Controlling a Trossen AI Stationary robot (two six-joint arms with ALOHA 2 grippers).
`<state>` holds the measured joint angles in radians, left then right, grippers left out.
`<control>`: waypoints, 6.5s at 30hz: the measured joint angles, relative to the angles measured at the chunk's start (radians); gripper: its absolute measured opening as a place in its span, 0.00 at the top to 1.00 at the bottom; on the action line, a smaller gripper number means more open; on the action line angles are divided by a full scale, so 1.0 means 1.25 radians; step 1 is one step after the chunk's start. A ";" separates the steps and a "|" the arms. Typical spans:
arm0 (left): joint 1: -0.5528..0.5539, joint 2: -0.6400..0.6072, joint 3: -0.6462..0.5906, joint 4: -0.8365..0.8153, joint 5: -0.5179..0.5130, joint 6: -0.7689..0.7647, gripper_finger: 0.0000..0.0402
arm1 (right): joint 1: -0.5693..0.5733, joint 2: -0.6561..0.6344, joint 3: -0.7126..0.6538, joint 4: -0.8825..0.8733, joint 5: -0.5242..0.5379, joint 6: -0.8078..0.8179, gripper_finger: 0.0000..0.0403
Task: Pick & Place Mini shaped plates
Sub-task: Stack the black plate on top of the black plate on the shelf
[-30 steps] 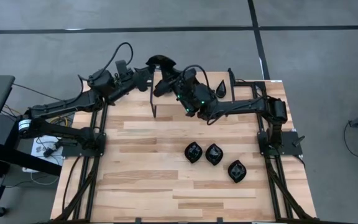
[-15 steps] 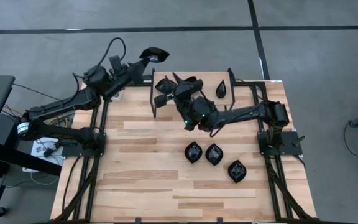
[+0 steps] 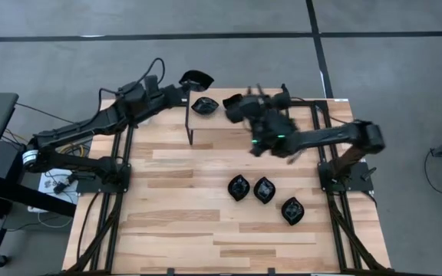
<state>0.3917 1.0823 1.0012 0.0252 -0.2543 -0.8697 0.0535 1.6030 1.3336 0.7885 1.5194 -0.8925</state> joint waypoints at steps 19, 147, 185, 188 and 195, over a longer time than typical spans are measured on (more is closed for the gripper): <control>0.041 0.186 0.141 -0.202 0.199 -0.263 0.99 | 0.055 -0.631 -0.342 -0.749 -0.421 0.751 0.72; 0.149 0.397 0.285 -0.580 0.288 -0.732 0.78 | 0.046 -0.975 -0.341 -1.278 -0.756 0.875 0.72; -0.487 0.477 0.284 -0.413 -0.186 -0.619 0.73 | 0.046 -1.220 -0.396 -1.388 -1.011 1.040 0.72; -0.487 0.498 0.284 -0.346 -0.172 -0.550 0.73 | 0.046 -1.281 -0.476 -1.309 -1.078 1.100 0.72; -0.508 0.529 0.284 -0.295 -0.125 -0.498 0.73 | 0.046 -1.241 -0.557 -1.335 -1.089 1.143 0.72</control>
<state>-0.2439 1.7430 1.3567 -0.3430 -0.4103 -1.4921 0.1108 0.0518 0.6367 -0.8799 0.1579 0.5366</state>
